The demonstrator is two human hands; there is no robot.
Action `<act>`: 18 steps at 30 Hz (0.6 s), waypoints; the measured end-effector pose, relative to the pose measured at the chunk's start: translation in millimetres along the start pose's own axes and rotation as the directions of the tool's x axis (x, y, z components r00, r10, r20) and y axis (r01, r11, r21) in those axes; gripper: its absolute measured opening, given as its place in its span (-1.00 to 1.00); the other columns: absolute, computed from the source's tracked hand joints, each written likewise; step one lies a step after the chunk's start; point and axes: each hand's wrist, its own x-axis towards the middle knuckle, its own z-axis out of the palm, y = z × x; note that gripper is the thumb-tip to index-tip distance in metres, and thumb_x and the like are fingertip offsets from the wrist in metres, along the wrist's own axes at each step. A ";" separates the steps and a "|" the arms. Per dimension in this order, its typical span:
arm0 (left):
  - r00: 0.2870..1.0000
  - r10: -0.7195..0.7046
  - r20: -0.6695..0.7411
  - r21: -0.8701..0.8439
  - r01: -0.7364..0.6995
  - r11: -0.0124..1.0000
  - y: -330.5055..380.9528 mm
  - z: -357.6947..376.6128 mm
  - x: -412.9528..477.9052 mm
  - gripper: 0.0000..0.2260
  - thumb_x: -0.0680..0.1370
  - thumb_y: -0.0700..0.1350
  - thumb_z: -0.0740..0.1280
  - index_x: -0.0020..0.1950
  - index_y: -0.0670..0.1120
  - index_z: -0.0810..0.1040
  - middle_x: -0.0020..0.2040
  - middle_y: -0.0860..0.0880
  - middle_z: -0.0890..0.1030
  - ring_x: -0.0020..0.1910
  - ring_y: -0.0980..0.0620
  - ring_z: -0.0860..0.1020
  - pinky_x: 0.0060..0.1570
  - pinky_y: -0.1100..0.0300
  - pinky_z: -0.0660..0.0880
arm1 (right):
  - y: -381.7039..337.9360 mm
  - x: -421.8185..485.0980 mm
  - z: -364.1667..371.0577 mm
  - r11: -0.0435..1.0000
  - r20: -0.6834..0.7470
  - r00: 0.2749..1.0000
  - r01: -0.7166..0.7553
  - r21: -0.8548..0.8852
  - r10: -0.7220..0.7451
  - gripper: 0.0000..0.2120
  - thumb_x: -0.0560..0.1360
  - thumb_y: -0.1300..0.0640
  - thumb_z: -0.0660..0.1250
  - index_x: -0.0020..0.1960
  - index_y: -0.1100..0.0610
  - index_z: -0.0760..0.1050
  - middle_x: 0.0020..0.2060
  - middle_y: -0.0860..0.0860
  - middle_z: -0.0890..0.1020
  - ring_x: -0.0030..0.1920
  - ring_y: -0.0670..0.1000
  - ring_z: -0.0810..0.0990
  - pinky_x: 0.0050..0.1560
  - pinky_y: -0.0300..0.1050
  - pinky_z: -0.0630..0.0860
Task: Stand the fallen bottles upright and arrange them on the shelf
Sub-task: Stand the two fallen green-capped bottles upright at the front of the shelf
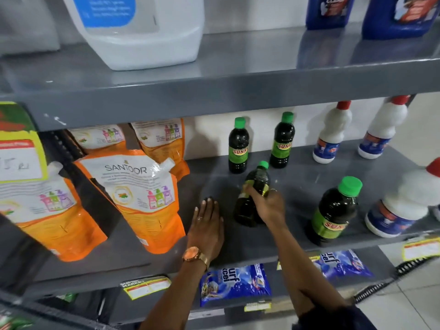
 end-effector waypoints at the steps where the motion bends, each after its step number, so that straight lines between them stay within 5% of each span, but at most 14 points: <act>1: 1.000 0.000 -0.007 0.004 0.000 1.000 -0.3 0.2 0.8 -0.55 0.55 -0.07 0.00 0.35 -0.25 0.35 0.36 -0.25 0.41 0.38 -0.20 0.33 0.35 -0.15 0.18 | 0.9 -1.3 0.5 0.993 -0.051 0.998 0.053 0.102 -0.048 -0.51 0.29 -0.24 0.46 -0.05 0.16 0.57 -0.21 0.04 0.66 -0.13 0.08 0.65 -0.18 -0.12 0.52; 5: 1.000 0.000 -0.012 0.026 0.001 1.000 0.1 2.9 0.7 -0.55 0.55 -0.06 0.01 0.36 -0.24 0.34 0.37 -0.23 0.41 0.38 -0.18 0.33 0.36 -0.13 0.14 | -6.6 0.3 0.8 0.929 -0.188 0.946 0.301 0.216 -0.263 -0.47 0.34 0.10 0.55 0.18 0.22 0.38 -0.13 -0.04 0.56 -0.15 -0.06 0.57 -0.20 -0.44 0.42; 11: 0.999 0.015 -0.028 0.028 -0.014 1.000 -2.5 4.6 1.8 -0.54 0.55 -0.03 -0.01 0.39 -0.22 0.29 0.40 -0.22 0.36 0.42 -0.16 0.27 0.39 -0.11 0.05 | 0.5 2.3 8.8 0.914 -0.113 0.935 0.354 0.197 -0.337 -0.18 0.22 0.16 0.62 0.34 0.19 0.24 0.12 0.00 0.49 0.10 -0.09 0.47 0.02 -0.48 0.32; 14: 0.999 0.024 -0.045 0.017 -0.023 1.000 -3.0 6.0 3.1 -0.53 0.56 -0.02 -0.03 0.40 -0.22 0.28 0.42 -0.22 0.34 0.43 -0.15 0.24 0.40 -0.08 0.02 | 16.6 0.7 2.7 0.907 -0.042 0.925 0.378 0.188 -0.377 -0.21 0.29 0.34 0.52 0.40 0.10 0.21 0.12 -0.13 0.47 0.10 -0.22 0.47 0.02 -0.59 0.30; 18: 0.998 0.026 -0.065 0.011 -0.025 1.000 -4.0 8.2 4.7 -0.49 0.55 0.01 -0.09 0.43 -0.21 0.21 0.45 -0.21 0.27 0.46 -0.13 0.16 0.41 -0.02 -0.06 | 28.0 0.5 -0.8 0.925 -0.027 0.930 0.368 0.095 -0.367 -0.26 0.26 0.14 0.58 0.36 0.08 0.34 0.18 -0.03 0.53 0.18 -0.04 0.52 0.13 -0.39 0.42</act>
